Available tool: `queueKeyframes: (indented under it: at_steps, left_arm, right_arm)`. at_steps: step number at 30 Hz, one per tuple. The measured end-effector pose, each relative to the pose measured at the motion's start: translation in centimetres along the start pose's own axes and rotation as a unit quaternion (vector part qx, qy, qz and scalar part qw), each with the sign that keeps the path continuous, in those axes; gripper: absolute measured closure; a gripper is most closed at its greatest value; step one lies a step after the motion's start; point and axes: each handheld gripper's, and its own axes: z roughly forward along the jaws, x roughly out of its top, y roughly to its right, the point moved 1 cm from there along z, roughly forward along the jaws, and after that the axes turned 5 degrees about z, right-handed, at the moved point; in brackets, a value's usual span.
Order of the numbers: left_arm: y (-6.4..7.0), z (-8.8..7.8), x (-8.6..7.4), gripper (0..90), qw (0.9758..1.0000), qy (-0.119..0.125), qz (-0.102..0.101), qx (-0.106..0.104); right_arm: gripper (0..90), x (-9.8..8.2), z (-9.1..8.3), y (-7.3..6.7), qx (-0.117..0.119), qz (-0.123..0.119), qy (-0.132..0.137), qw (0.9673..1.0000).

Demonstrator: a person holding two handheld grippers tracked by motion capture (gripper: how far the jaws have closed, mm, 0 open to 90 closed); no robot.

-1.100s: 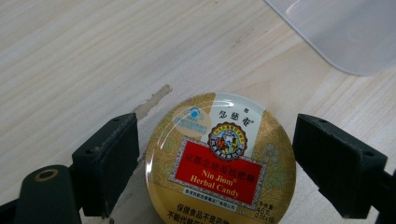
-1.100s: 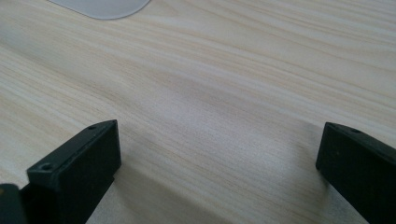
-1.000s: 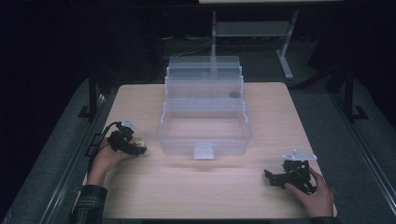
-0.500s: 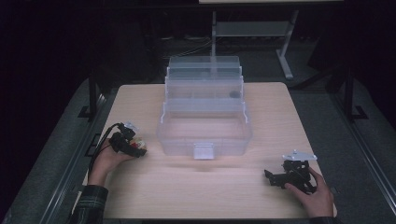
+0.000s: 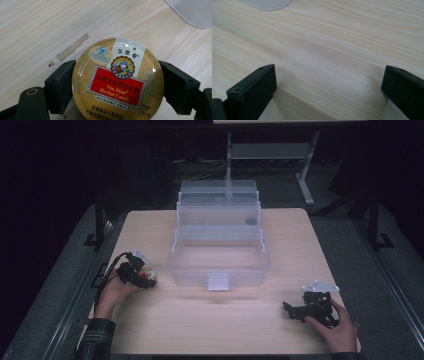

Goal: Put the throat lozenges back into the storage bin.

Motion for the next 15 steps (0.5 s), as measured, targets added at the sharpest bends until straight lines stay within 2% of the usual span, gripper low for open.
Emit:
queueKeyframes:
  at_steps: [15]
  left_arm:
    - [-0.03, -0.53, 0.16, 19.4, 0.9999, 0.002, -0.008, -0.01]
  right_arm:
    - [0.0, 0.0, 0.0, 0.0, 0.0, 0.0, 0.0, 1.0]
